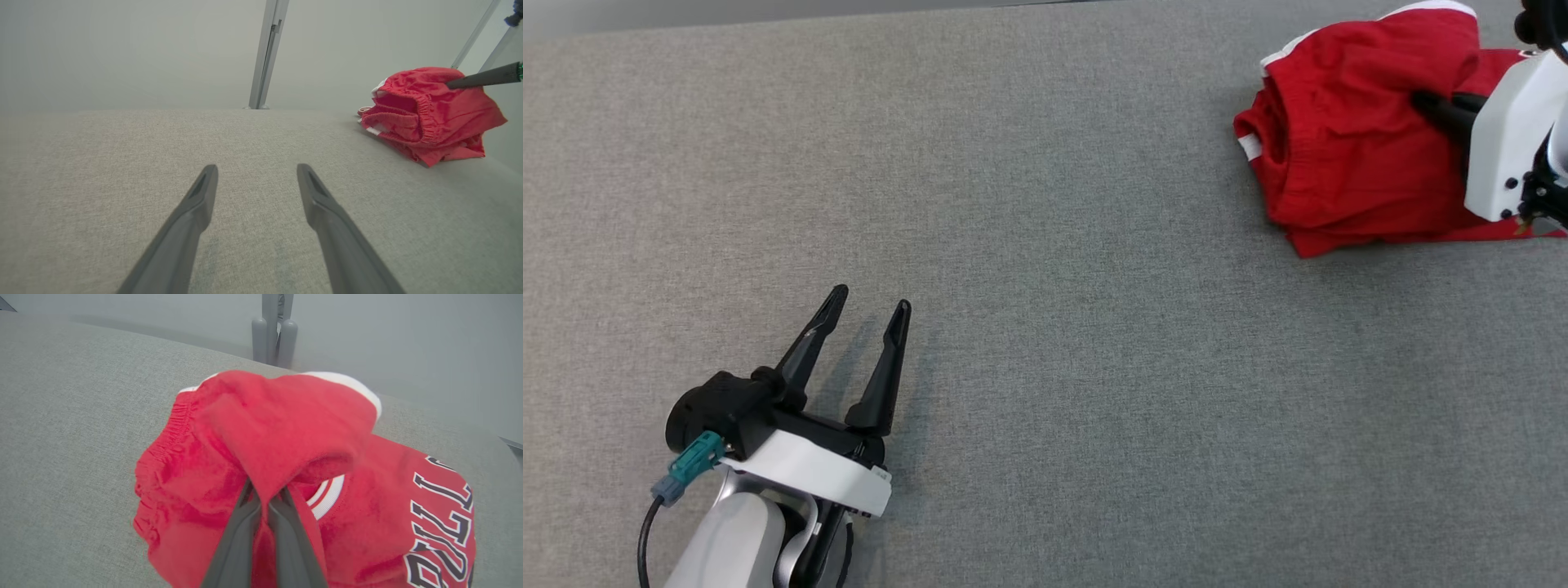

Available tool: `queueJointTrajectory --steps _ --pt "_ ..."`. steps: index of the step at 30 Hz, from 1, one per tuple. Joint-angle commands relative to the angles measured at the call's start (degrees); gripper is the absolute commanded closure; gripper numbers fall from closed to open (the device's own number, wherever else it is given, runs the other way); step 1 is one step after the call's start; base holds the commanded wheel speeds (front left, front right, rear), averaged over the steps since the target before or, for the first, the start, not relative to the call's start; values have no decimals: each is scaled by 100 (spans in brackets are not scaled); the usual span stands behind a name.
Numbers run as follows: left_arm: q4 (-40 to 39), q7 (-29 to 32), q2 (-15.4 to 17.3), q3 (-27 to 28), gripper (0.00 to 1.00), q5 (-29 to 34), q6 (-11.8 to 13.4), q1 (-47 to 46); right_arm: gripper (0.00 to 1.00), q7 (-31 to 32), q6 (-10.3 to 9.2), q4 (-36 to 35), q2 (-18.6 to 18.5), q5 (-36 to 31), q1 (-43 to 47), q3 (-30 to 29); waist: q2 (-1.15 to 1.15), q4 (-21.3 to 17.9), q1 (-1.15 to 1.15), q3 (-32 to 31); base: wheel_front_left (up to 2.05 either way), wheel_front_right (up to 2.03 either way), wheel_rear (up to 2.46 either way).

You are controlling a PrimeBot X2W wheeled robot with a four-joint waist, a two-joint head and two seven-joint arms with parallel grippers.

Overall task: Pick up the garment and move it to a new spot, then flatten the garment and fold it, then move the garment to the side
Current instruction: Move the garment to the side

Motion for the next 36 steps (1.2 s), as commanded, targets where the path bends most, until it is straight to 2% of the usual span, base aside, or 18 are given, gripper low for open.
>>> queueJointTrajectory --steps 1,11,18,23,25,26,27,36 --pt "-26 -23 25 1 0 -9 -13 -146 100 -74 1 19 -196 54 -116 139 0 -66 0 80 0 0 0" --pt "-36 -22 124 -68 0 -36 -13 -261 100 -668 1 157 -747 -131 -643 674 0 -176 0 318 0 0 0" --pt "-60 -23 159 -92 0 -48 -13 -353 100 -925 1 773 -868 -262 -881 977 0 -128 0 510 0 0 0" --pt "-67 -23 163 -86 0 -50 -13 -361 100 -1183 1 1336 -743 -473 -1014 1131 0 -109 0 563 0 0 0" --pt "-54 -22 157 -89 0 -60 -13 -369 68 -1257 1 1571 -641 -591 -1049 1187 0 -110 0 560 0 0 0" --pt "-47 -23 154 -91 0 -65 -13 -367 26 -1285 1 1693 -599 -616 -1075 1193 0 -111 0 556 0 0 0" --pt "-40 -22 151 -94 0 -65 -12 -358 0 -1293 1 1829 -547 -666 -1081 1214 0 -113 0 550 0 0 0" --pt "35 -23 116 -68 0 -82 -13 -284 0 -1777 1 2816 -112 -1132 -1217 1338 0 -176 0 317 0 0 0"
